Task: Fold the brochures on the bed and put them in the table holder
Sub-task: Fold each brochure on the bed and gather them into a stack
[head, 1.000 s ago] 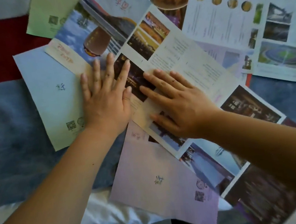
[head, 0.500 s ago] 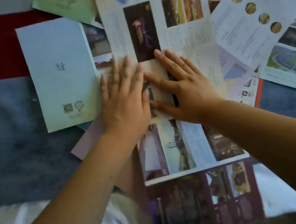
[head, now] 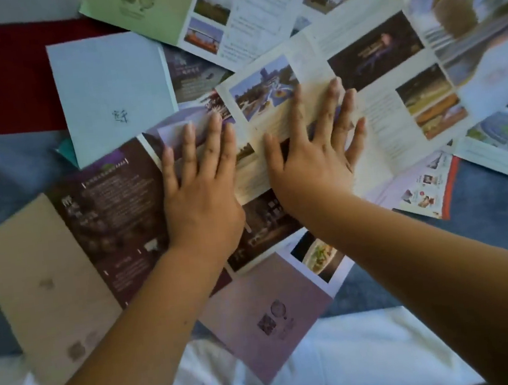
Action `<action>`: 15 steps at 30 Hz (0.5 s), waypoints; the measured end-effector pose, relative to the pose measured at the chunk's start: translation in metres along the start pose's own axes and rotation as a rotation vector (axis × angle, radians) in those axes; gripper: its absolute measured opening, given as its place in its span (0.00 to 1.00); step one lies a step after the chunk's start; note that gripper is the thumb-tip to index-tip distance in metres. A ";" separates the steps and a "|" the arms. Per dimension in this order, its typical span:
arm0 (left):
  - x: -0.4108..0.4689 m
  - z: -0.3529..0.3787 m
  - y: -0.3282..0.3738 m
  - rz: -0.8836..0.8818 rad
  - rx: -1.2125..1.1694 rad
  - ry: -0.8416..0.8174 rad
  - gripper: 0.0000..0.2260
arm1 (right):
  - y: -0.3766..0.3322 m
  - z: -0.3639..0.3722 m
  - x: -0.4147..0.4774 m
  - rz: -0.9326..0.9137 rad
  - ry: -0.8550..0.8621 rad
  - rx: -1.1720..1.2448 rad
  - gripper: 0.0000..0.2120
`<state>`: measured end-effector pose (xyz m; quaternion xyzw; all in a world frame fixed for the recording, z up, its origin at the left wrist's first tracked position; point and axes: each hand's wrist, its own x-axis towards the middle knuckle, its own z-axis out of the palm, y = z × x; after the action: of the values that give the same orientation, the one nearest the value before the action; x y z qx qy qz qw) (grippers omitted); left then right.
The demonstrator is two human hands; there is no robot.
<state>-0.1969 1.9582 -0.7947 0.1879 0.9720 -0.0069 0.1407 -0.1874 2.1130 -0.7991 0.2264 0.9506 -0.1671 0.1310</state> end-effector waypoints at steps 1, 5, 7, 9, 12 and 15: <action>0.005 -0.002 -0.004 -0.005 -0.018 0.001 0.37 | 0.006 0.000 -0.004 -0.097 0.010 -0.083 0.35; 0.014 -0.005 -0.014 0.027 -0.054 0.031 0.38 | 0.028 0.005 -0.021 -0.417 -0.053 -0.205 0.32; 0.013 -0.003 -0.016 0.046 -0.056 0.042 0.38 | 0.030 0.009 -0.035 -0.436 -0.093 -0.211 0.33; 0.010 0.000 -0.017 0.030 -0.065 0.063 0.37 | 0.024 0.013 -0.051 -0.358 -0.118 -0.177 0.33; 0.006 0.004 -0.019 -0.005 -0.095 0.086 0.32 | 0.009 0.018 -0.069 -0.220 -0.120 -0.149 0.33; -0.001 0.005 -0.021 -0.001 -0.164 0.116 0.27 | -0.010 0.017 -0.068 -0.247 -0.092 -0.125 0.34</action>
<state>-0.2026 1.9376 -0.7996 0.1754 0.9759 0.0837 0.0990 -0.1301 2.0721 -0.7904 0.0910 0.9728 -0.1328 0.1668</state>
